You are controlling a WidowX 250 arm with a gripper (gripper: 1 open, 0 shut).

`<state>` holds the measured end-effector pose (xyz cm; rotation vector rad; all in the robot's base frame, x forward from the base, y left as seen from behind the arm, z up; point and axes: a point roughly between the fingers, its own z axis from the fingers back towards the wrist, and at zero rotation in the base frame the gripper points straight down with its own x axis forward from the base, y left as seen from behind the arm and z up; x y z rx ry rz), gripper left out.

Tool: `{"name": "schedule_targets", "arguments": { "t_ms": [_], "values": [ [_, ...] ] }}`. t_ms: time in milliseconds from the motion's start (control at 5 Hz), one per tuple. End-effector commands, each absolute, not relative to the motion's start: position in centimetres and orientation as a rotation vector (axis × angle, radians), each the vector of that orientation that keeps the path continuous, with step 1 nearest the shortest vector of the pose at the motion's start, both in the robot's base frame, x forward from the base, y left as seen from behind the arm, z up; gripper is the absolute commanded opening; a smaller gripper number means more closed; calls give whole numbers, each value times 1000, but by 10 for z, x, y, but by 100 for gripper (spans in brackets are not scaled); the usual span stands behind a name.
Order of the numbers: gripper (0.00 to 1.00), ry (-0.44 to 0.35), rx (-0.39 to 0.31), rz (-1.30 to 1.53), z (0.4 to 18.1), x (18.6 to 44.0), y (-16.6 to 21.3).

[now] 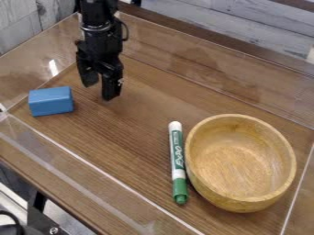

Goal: Put the blue block in the brown bowl

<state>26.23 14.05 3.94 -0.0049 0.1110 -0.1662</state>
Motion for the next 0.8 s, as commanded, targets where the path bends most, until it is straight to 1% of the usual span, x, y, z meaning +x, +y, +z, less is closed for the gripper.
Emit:
{"name": "schedule_targets", "arguments": {
  "t_ms": [0,200,600],
  "values": [
    [100,52,41,-184,67,260,149],
    [100,56,41,-208,73,252,153],
    [100,53,40,-268,76,239,158]
  ]
}}
